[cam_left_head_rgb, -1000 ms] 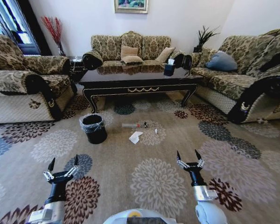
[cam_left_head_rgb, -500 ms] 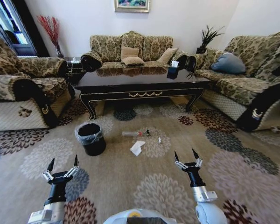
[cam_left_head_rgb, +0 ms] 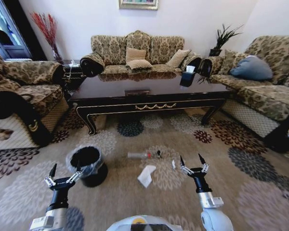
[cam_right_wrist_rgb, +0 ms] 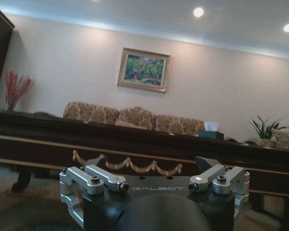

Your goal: Move to the front of the table and pick up the trash from the floor, then place it into the trash bin.

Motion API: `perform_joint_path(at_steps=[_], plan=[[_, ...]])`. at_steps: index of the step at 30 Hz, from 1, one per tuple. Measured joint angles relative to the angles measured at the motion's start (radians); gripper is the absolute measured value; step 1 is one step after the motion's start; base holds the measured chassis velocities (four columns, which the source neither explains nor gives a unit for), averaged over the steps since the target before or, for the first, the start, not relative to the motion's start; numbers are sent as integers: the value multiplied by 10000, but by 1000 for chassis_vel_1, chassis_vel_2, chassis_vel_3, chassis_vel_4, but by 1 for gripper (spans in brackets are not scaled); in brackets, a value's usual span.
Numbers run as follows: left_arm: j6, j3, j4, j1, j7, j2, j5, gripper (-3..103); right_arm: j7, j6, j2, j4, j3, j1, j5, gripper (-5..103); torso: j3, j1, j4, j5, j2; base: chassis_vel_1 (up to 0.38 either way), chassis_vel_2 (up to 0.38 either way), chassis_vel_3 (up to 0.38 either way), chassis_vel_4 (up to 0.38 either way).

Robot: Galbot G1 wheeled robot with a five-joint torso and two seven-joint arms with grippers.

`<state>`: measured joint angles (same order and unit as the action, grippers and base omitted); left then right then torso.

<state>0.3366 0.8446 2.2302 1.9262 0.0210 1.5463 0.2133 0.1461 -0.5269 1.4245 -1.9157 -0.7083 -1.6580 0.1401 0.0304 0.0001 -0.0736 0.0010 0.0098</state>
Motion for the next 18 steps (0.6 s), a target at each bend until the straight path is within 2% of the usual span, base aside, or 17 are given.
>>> perform_joint_path(at_steps=[3,5,7,8,18], plan=[[5,1,-27,-7,-3,-6,7,100,3,-191,50,22,52,100,-15,100,3,1,-2,-23,-1,-233,259,215,-256],[5,0,-32,-13,-3,-6,7,100,2,-228,62,87,92,118,-38,100,3,2,0,-1,-1,-103,170,131,-95],[6,0,-39,-15,-3,-5,7,100,0,-246,63,120,96,120,-41,100,3,2,-1,-3,-1,-76,121,87,-55],[6,-3,-57,-17,-3,2,6,100,-1,-286,63,160,97,123,-42,100,2,1,-1,-14,-1,-50,-51,22,-15],[8,-9,-85,-19,-3,21,-20,100,40,-433,63,299,109,136,-9,100,-2,0,-2,-10,2,7,-14,-12,10]])
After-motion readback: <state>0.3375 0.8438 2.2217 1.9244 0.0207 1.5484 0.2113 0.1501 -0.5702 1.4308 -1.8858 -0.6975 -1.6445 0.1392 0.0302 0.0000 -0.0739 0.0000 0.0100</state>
